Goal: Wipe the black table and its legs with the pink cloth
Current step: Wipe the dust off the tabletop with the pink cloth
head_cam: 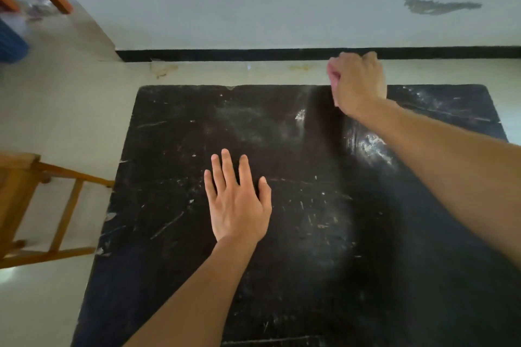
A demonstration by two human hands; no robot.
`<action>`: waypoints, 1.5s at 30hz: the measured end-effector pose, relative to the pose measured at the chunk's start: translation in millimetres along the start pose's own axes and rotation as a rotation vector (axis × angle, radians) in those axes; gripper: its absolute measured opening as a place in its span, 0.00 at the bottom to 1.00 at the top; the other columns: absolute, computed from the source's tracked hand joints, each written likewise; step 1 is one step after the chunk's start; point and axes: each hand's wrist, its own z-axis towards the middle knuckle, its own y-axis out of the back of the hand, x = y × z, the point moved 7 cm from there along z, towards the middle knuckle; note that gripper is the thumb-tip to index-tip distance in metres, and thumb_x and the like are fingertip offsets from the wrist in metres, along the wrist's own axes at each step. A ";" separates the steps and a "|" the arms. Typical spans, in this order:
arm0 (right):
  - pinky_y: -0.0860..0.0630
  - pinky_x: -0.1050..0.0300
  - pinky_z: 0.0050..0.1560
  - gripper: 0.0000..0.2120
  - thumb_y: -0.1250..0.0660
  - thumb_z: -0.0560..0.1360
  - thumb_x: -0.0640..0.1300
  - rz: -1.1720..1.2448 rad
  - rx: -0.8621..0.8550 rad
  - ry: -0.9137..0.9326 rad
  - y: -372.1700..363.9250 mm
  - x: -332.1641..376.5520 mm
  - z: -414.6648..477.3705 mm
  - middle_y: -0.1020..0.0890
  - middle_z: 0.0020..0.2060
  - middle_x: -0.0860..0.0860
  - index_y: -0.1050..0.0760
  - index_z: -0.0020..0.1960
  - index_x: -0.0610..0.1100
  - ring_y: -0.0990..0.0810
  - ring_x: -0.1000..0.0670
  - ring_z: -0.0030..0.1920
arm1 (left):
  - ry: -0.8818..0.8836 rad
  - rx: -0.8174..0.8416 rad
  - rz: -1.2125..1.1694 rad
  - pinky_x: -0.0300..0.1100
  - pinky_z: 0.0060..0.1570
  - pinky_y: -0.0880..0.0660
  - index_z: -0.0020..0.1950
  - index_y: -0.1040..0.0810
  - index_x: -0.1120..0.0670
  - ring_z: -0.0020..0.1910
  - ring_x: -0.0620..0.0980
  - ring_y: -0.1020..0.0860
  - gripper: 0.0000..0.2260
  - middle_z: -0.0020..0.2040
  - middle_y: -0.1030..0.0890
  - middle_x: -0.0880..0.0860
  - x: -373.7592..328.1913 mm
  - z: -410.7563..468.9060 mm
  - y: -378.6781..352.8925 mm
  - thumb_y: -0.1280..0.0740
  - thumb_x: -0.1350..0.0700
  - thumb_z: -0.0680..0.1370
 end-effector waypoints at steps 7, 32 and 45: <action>0.28 0.52 0.48 0.23 0.31 0.75 0.42 0.105 -0.098 0.637 -36.8 58.8 -165.4 0.24 0.66 0.52 0.27 0.70 0.45 0.27 0.45 0.52 | 0.021 -0.067 0.012 0.56 0.75 0.48 0.74 0.36 0.54 0.77 0.58 0.47 0.27 0.77 0.43 0.59 -1.0 1.4 3.6 0.53 0.42 0.80; 0.27 0.46 0.53 0.09 0.38 0.76 0.34 -0.200 0.180 0.127 -35.4 26.4 36.2 0.21 0.51 0.43 0.22 0.52 0.43 0.30 0.39 0.56 | 0.006 -0.093 0.013 0.55 0.74 0.48 0.74 0.35 0.54 0.77 0.58 0.46 0.26 0.77 0.42 0.59 1.3 0.9 2.3 0.51 0.43 0.80; 0.28 0.50 0.55 0.26 0.25 0.71 0.38 0.063 -0.082 0.237 -10.2 -41.3 -271.5 0.25 0.67 0.52 0.25 0.68 0.49 0.26 0.45 0.56 | -0.010 0.007 0.011 0.55 0.75 0.54 0.77 0.43 0.54 0.78 0.58 0.53 0.26 0.79 0.50 0.59 -0.5 1.5 3.6 0.50 0.44 0.81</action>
